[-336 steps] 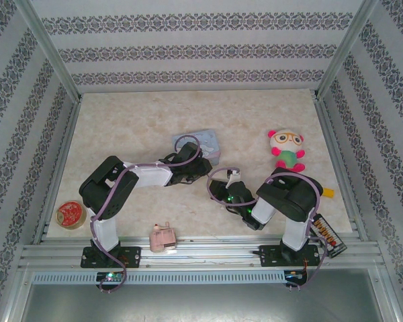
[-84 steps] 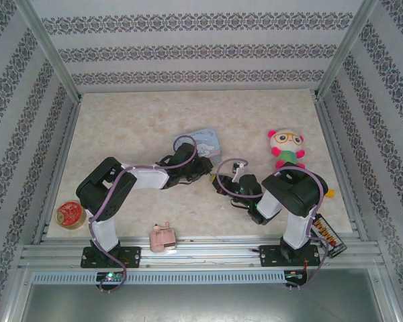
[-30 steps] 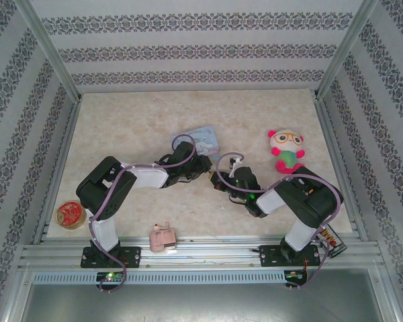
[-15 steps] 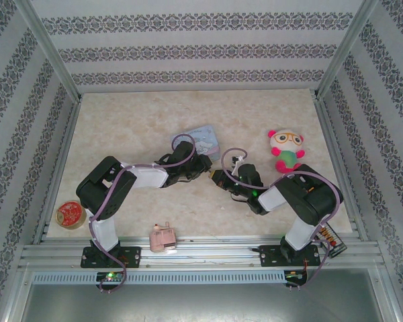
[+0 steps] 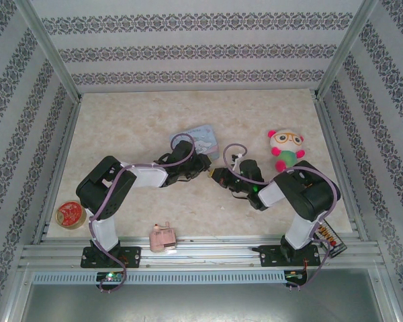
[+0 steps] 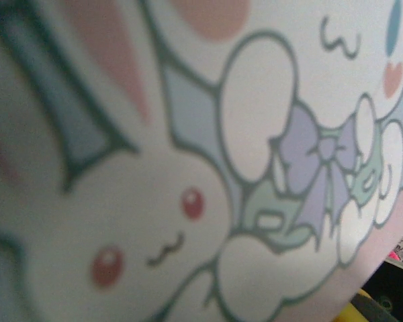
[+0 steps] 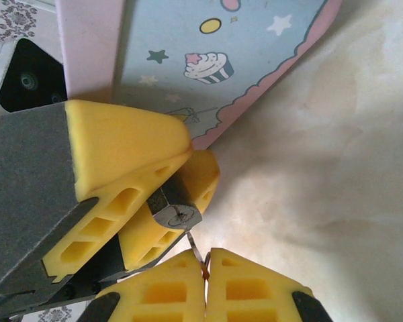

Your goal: Unlock a padlock with a key

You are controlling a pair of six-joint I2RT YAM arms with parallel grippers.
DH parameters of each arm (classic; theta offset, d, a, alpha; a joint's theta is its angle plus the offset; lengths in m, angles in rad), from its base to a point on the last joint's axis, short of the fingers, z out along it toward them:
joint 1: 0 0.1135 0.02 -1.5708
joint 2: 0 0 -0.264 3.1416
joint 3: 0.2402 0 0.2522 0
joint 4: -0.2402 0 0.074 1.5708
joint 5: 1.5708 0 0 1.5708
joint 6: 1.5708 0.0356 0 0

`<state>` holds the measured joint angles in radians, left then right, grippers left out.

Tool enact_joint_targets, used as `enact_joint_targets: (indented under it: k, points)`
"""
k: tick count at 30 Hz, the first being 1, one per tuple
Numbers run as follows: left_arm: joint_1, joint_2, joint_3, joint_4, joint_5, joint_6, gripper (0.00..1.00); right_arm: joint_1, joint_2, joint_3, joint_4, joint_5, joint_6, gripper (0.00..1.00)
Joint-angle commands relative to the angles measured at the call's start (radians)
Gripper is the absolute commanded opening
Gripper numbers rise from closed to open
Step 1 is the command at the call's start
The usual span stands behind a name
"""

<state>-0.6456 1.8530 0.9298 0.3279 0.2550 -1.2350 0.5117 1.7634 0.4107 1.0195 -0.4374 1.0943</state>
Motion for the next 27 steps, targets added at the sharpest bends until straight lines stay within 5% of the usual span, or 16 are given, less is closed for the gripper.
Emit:
enact_joint_targets:
  k: [1, 13, 27]
  points:
    - [-0.028, 0.038, -0.008, -0.084, 0.151, -0.032, 0.15, -0.026, 0.025, 0.078, 0.074, 0.008, 0.011, 0.0]
    - [-0.031, 0.035, -0.01, -0.084, 0.165, -0.025, 0.15, -0.085, -0.022, 0.084, 0.047, -0.034, -0.023, 0.0]
    - [-0.041, 0.042, 0.005, -0.104, 0.165, -0.022, 0.15, -0.045, -0.101, 0.126, -0.084, 0.048, -0.186, 0.04]
